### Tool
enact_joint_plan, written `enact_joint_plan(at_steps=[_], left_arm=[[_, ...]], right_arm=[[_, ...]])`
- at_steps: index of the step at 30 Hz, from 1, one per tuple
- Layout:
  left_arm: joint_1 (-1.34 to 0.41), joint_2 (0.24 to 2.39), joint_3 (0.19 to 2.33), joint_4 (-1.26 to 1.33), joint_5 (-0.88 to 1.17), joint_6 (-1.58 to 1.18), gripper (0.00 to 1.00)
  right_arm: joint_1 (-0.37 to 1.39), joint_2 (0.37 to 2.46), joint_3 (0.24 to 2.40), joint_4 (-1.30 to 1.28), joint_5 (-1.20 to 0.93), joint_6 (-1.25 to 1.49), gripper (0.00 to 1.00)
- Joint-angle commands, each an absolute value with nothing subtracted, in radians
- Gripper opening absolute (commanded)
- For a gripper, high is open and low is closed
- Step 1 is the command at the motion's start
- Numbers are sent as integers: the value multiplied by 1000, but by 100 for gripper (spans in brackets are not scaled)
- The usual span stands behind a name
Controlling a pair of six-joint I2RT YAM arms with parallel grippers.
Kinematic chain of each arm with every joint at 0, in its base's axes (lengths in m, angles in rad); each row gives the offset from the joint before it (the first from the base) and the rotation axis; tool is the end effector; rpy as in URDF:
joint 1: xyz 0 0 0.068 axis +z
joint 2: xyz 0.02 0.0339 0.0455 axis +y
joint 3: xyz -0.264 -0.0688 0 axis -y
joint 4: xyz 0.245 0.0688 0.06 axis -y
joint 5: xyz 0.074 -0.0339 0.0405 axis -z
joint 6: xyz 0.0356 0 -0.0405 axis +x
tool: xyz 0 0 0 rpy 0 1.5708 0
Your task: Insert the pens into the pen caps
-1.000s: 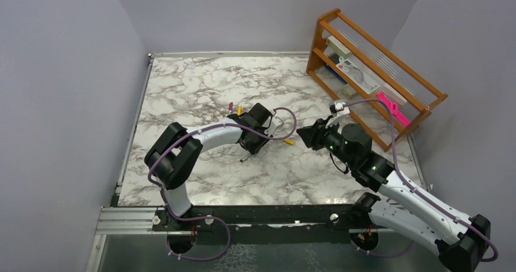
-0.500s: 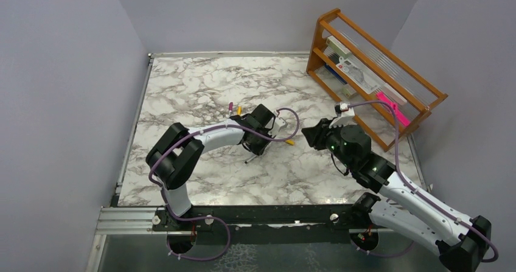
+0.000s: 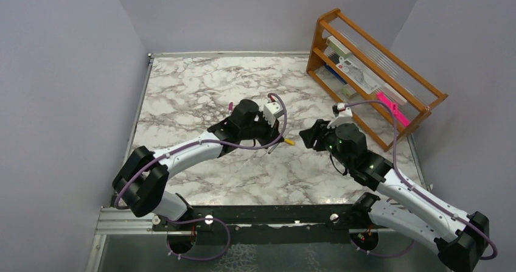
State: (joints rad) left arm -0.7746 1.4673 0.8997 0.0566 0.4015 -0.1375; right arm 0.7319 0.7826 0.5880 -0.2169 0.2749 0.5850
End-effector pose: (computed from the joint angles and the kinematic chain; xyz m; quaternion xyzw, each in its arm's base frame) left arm 0.2223 -0.2370 0.2427 0.3605 0.7714 -0.3726 0.3689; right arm 0.1433 0.1158 0.2678 0.0140 0.8320 0.2413 0.4993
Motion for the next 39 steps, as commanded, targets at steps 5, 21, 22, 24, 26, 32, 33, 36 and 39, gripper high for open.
enact_joint_plan(at_steps=[5,21,22,24,26,32,33,36,39], left_arm=[[-793,1371,856,260,600,-155,0],[-821,1361,864,287,597,-172,0],[-821,1364,864,288,597,-173,0],[-821,1371,862,293,614,-171,0],[-822,1387,864,294,643,-172,8],[-827,1425,867,295,661,-193,26],[-829,1427,867,296,659,-193,27],[-831,1426,862,308,649,-194,27],[-833,1427,861,320,643,-196,28]], right_arm=[[735,783,615,-50,121,518,55],[735,815,620,-34,81,545,2],[735,809,618,-33,79,549,1],[735,796,615,-27,71,556,1],[735,785,611,-15,60,562,1],[735,777,619,-2,45,566,1],[735,780,621,-2,45,566,1],[735,783,624,0,36,568,1],[735,786,622,10,23,575,1]])
